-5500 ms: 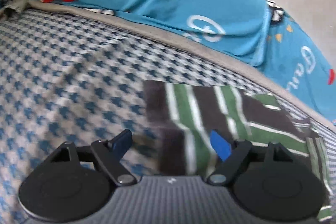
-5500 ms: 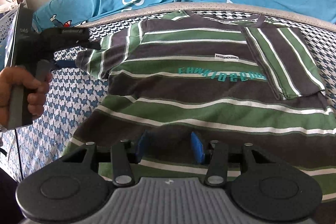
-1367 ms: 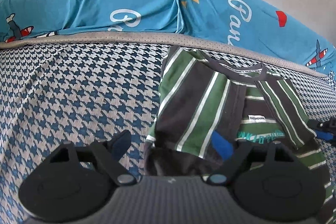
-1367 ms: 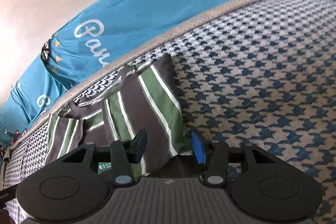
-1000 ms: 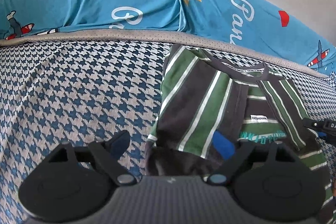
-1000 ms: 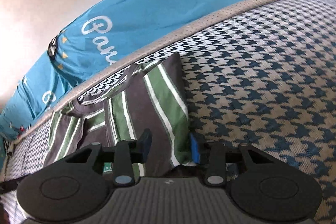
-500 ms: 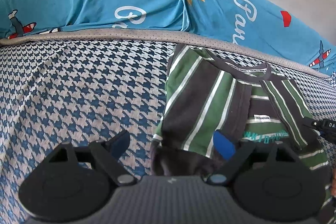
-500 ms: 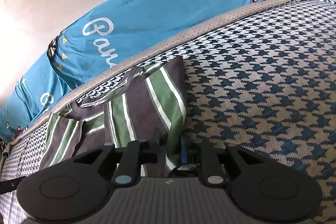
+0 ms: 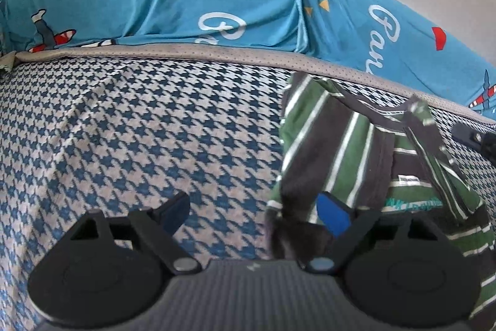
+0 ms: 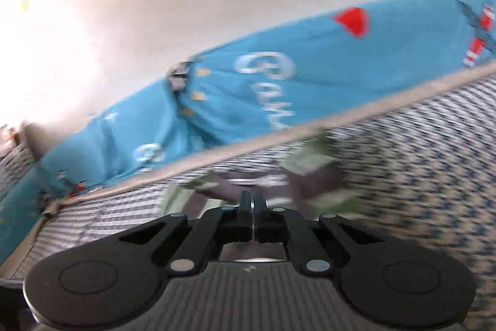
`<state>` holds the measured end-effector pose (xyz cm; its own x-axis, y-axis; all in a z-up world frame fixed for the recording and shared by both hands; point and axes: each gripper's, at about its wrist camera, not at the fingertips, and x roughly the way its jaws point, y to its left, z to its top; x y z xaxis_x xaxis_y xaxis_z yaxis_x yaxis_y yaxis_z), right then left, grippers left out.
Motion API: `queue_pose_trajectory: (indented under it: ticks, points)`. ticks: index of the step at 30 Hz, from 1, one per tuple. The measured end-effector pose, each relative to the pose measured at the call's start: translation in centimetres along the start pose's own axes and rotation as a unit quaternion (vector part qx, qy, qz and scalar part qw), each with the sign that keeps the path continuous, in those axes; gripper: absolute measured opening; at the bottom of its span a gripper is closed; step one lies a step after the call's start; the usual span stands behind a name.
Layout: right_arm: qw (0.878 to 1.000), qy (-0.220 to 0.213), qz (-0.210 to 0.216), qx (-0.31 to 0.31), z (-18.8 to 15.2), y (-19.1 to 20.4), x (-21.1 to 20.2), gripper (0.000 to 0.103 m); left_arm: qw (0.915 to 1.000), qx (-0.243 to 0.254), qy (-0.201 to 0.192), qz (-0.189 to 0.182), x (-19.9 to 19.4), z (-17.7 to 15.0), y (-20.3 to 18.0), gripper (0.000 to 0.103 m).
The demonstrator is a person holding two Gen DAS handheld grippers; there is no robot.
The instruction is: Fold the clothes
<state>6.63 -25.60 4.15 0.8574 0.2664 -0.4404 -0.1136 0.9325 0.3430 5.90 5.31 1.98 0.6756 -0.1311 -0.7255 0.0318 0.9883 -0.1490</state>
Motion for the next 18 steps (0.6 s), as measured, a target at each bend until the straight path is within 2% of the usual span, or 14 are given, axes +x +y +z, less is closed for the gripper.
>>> queue_pose_trajectory:
  ticks: [2, 6, 8, 14, 18]
  points:
    - [0.999, 0.006, 0.027, -0.027, -0.3, 2.8, 1.0, 0.003, 1.0, -0.005, 0.002, 0.003, -0.1, 0.0, 0.7, 0.089]
    - [0.993, 0.008, 0.019, -0.12, -1.7, 6.2, 2.0, 0.003, 0.9998, -0.018, 0.002, 0.004, -0.4, 0.3, 2.2, 0.09]
    - [0.991, 0.025, 0.011, -0.134, -2.1, 6.1, 2.2, 0.006, 0.9997, -0.022, 0.007, 0.005, -0.5, 0.4, 2.6, 0.09]
    - [0.992, 0.057, -0.019, -0.11, -2.5, 2.0, 0.4, 0.015, 0.9989, -0.042, 0.017, -0.01, -0.8, 0.6, 2.6, 0.091]
    - [0.994, 0.054, -0.023, -0.088, -1.5, 0.3, -1.5, 0.022, 0.999, -0.037, 0.014, -0.019, -1.3, 0.5, 1.5, 0.091]
